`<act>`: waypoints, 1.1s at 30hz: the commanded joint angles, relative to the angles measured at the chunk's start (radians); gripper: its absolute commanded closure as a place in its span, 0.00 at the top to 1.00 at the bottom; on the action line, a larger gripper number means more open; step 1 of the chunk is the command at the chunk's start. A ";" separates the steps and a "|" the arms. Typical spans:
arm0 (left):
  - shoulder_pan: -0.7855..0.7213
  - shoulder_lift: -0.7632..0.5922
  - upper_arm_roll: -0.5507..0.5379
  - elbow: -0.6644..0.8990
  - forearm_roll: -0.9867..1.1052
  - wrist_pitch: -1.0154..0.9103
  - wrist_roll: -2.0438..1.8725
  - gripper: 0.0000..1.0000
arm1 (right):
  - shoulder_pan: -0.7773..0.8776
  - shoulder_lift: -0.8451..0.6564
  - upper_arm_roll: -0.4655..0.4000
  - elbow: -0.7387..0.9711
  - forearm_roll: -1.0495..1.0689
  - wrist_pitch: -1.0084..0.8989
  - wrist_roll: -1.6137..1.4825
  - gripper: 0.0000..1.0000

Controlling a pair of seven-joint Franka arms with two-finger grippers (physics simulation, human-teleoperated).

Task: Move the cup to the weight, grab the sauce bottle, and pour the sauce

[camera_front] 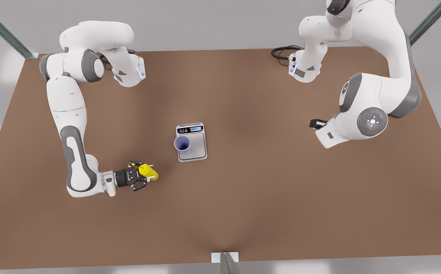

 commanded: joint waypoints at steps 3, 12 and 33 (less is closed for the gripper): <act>0.002 0.004 0.000 -0.002 0.000 -0.003 -0.018 1.00 | 0.006 0.015 0.000 -0.005 0.003 0.013 -0.311 0.54; 0.002 0.004 0.001 -0.002 0.000 -0.006 -0.019 1.00 | 0.007 0.017 -0.001 -0.037 -0.003 0.014 -0.191 0.54; -0.002 0.004 0.001 -0.001 0.000 -0.006 -0.021 1.00 | 0.007 0.012 -0.001 -0.055 -0.011 0.002 0.131 0.53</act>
